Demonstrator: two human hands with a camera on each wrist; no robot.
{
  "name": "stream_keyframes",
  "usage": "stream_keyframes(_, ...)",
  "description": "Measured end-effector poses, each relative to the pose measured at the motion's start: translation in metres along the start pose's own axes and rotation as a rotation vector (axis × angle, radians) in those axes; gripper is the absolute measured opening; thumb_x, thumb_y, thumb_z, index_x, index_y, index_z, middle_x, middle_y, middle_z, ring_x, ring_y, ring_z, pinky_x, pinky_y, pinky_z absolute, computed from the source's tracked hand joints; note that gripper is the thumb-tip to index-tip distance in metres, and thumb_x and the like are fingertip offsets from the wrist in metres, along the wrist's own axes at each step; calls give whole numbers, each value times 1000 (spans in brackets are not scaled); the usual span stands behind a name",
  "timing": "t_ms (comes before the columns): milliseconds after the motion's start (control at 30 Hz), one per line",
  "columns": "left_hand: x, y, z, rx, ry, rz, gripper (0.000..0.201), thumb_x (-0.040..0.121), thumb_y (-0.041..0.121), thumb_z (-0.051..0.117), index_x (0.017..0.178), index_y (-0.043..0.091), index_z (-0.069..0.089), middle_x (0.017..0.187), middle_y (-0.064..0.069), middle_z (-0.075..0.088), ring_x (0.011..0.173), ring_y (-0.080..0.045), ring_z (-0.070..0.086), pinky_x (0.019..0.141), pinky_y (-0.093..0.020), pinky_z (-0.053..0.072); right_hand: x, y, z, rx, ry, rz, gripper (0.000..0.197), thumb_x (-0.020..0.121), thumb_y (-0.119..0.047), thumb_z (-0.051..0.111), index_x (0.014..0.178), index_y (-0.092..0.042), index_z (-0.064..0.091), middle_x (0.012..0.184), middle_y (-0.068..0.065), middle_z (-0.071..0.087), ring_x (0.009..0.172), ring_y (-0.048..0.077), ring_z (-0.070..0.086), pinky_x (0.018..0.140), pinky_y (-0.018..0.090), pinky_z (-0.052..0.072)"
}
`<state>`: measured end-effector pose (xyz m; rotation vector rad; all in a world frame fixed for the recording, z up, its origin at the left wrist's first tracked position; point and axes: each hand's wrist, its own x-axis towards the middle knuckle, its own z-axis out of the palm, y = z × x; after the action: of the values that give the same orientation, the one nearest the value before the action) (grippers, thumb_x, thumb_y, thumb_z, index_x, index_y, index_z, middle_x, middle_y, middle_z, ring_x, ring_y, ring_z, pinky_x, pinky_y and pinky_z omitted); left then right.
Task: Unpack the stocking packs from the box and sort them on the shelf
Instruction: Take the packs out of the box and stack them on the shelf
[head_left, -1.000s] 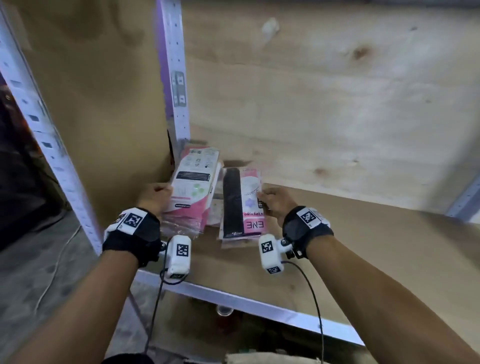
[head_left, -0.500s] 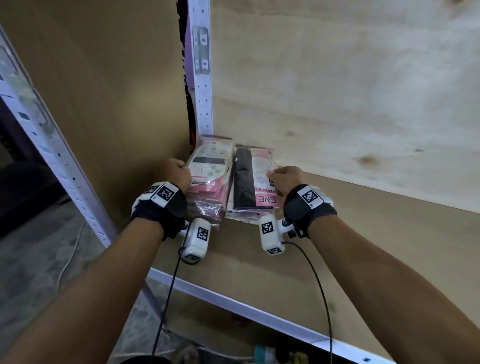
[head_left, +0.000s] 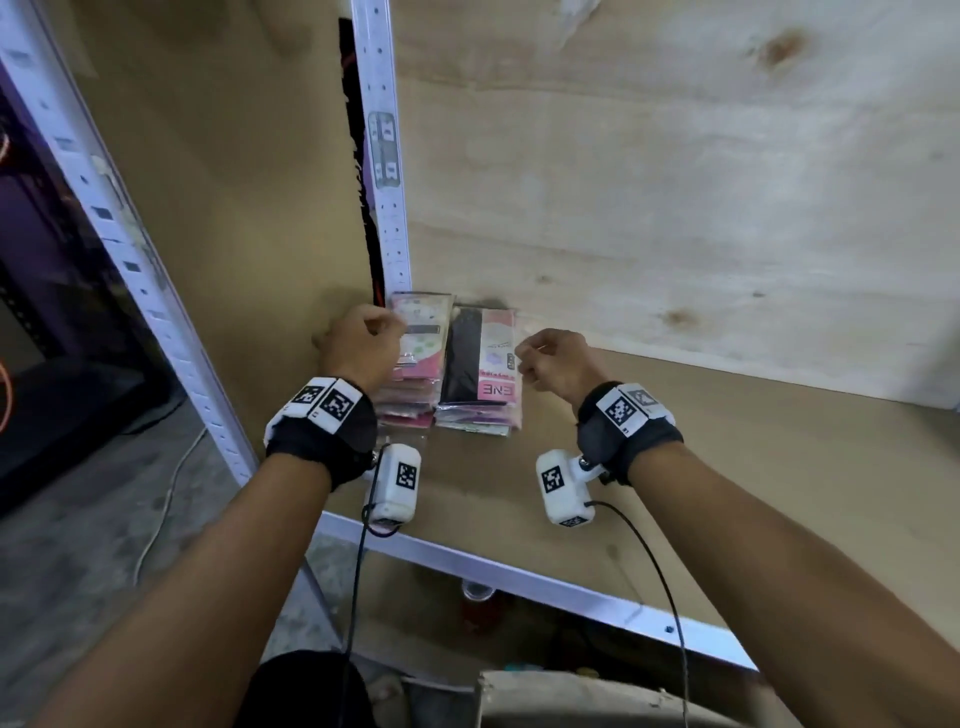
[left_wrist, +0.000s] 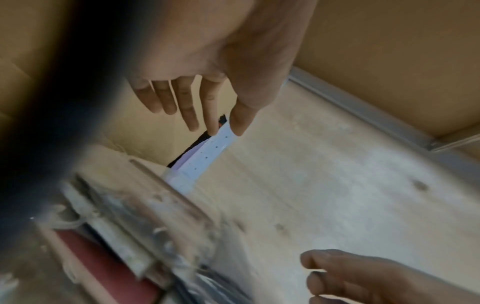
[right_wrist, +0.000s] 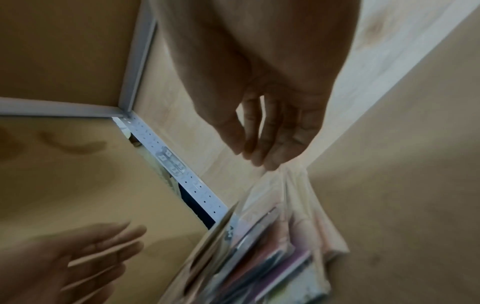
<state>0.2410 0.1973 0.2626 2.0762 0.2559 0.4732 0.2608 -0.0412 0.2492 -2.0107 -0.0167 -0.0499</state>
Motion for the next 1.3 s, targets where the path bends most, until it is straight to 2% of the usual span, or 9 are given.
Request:
stream_keyframes(100,-50,23,-4,-238,-105,48,13,94,28,63,88,18,68,87,10,68,83,-9,63,75,-18,47,-52,-6,-19,51,-85,-44,17,96,-12,59,80,-14,58,67,6,62,55,15,55,51,22,47)
stream_keyframes(333,-191,53,-14,-601,-437,96,14,97,24,62,88,16,68,77,4,72,72,-9,65,63,-17,51,-181,21,-76,-23,-126,-104,8,96,-10,59,90,-5,60,65,7,61,54,15,55,52,24,46)
stream_keyframes(500,-278,56,-7,-702,-647,78,14,97,24,62,86,17,68,80,1,68,76,-14,62,67,-21,51,-257,58,-103,-72,-110,-47,9,95,-10,60,89,-5,63,70,10,65,54,16,61,54,26,52)
stream_keyframes(700,-350,10,44,-449,-859,40,18,99,21,59,88,10,67,78,-2,67,71,-13,61,63,-18,49,-326,124,-99,-164,-174,124,11,93,-13,61,92,-4,66,76,14,71,62,23,63,60,31,54)
stream_keyframes(900,-381,-61,108,-106,-1045,-90,16,98,22,60,91,8,65,81,-7,66,71,-18,60,62,-20,46,-353,202,-77,-278,-316,319,12,95,-15,60,98,-6,66,77,7,70,59,14,63,59,27,57)
stream_keyframes(967,-388,-84,127,-23,-1084,-129,16,98,21,60,90,7,63,79,-8,66,69,-19,61,61,-20,47,-352,227,-65,-308,-380,389,17,95,-10,56,104,0,67,81,12,71,59,16,64,61,29,58)
stream_keyframes(1100,-392,-128,161,207,-1195,-177,23,98,19,60,93,-3,68,84,-15,67,71,-25,62,76,-37,55,-344,268,-39,-335,-470,508,21,96,-4,51,108,5,65,101,26,72,75,28,66,80,45,59)
stream_keyframes(1167,-392,-148,173,306,-1217,-197,23,97,18,61,87,-1,71,85,-17,68,72,-24,60,85,-43,55,-339,286,-27,-353,-499,551,22,96,-5,54,107,8,66,105,28,70,78,30,66,81,42,57)
stream_keyframes(1300,-392,-184,190,502,-1230,-240,33,96,29,61,92,0,77,95,-17,76,80,-24,68,81,-33,56,-332,320,-8,-502,-592,583,25,95,-10,55,110,5,69,109,21,72,98,34,71,83,37,58)
